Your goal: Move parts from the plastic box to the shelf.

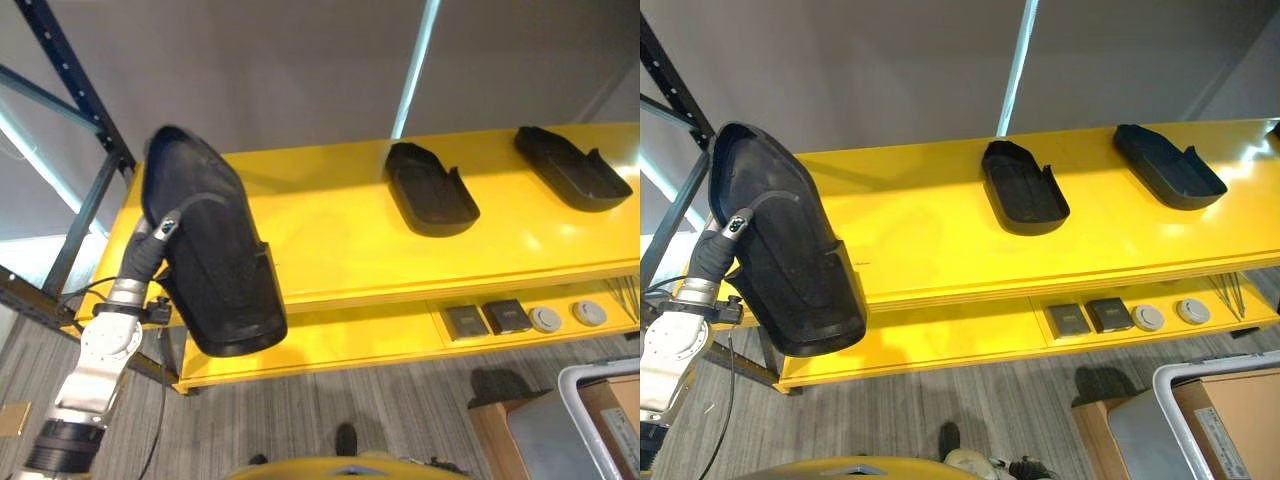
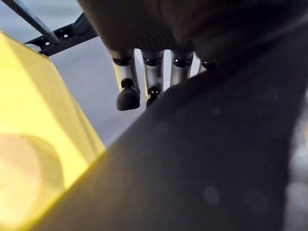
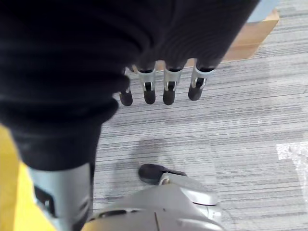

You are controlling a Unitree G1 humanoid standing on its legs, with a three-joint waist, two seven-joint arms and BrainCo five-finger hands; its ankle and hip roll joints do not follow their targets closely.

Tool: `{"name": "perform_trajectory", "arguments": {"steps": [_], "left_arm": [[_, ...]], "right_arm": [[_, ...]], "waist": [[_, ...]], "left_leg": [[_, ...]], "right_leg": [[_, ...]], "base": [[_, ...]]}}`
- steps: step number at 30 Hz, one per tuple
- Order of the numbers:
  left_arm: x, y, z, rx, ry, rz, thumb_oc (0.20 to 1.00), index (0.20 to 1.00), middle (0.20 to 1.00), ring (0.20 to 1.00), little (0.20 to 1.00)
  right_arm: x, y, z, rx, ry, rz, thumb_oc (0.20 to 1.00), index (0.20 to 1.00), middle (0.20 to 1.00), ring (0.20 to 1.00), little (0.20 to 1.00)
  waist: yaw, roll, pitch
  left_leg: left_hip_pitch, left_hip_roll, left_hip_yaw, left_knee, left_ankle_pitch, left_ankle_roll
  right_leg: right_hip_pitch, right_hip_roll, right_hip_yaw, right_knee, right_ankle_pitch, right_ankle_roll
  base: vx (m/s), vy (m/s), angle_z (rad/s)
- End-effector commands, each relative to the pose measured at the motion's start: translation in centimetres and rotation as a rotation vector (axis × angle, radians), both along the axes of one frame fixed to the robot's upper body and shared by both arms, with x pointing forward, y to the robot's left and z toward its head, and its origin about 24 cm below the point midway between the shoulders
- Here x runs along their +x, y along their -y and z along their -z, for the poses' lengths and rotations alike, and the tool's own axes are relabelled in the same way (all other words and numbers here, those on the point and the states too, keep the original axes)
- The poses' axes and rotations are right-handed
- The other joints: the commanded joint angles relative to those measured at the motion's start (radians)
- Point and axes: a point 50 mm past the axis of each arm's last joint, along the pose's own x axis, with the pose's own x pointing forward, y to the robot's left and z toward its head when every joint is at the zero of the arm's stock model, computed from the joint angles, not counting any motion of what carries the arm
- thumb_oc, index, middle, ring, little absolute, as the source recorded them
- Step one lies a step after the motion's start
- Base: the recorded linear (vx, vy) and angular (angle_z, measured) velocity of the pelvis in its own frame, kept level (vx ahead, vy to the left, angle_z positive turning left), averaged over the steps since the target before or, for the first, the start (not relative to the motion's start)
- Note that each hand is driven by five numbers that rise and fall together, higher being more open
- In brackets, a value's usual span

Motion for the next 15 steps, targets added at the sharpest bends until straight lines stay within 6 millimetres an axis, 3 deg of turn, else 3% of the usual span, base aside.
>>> {"name": "perform_trajectory", "arguments": {"steps": [1,7,9,14,15], "left_arm": [[2.2,-1.5,-4.0,-0.066,0.133,-0.027,0.2,0.2,0.2,0.2,0.2],[5.2,-4.9,-6.3,-0.073,0.079,-0.099,0.2,0.2,0.2,0.2,0.2],[6.4,-5.6,-8.5,-0.012,0.077,-0.114,0.2,0.2,0.2,0.2,0.2],[7.6,-7.3,-11.2,0.075,0.055,-0.156,0.2,0.2,0.2,0.2,0.2],[8.2,-7.7,-12.1,0.158,0.02,-0.183,0.2,0.2,0.2,0.2,0.2]], "right_arm": [[1.1,-2.1,0.3,0.053,-0.014,-0.127,1.0,1.0,1.0,1.0,1.0],[3.1,-1.9,-0.3,0.05,0.042,-0.174,1.0,1.0,1.0,1.0,1.0],[4.4,-1.5,-0.7,0.032,0.068,-0.194,1.0,1.0,1.0,1.0,1.0],[5.7,-1.3,-1.1,0.026,0.101,-0.223,1.0,1.0,1.0,1.0,1.0],[6.2,-1.1,-1.4,0.02,0.112,-0.221,1.0,1.0,1.0,1.0,1.0]], "waist": [[-0.034,-0.029,0.012],[-0.061,-0.007,0.044],[-0.065,-0.002,0.071],[-0.067,-0.002,0.093],[-0.068,-0.003,0.107]], "left_leg": [[-0.044,-0.02,-0.077,-0.008,-0.083,0.013],[-0.113,-0.014,-0.069,-0.008,-0.064,0.007],[-0.162,-0.014,-0.074,-0.008,-0.049,0.008],[-0.219,-0.013,-0.073,-0.008,-0.03,0.007],[-0.236,-0.011,-0.071,-0.008,-0.025,0.007]], "right_leg": [[0.003,-0.061,-0.021,0.004,-0.108,0.105],[-0.066,-0.052,0.003,0.004,-0.102,0.104],[-0.113,-0.05,0.006,0.004,-0.091,0.105],[-0.168,-0.046,0.013,0.004,-0.075,0.107],[-0.184,-0.045,0.016,0.004,-0.067,0.11]], "base": [[0.0,0.0,0.0],[-0.04,0.008,-0.11],[-0.09,-0.004,-0.02],[-0.04,-0.003,0.0],[-0.02,-0.004,-0.06]]}}
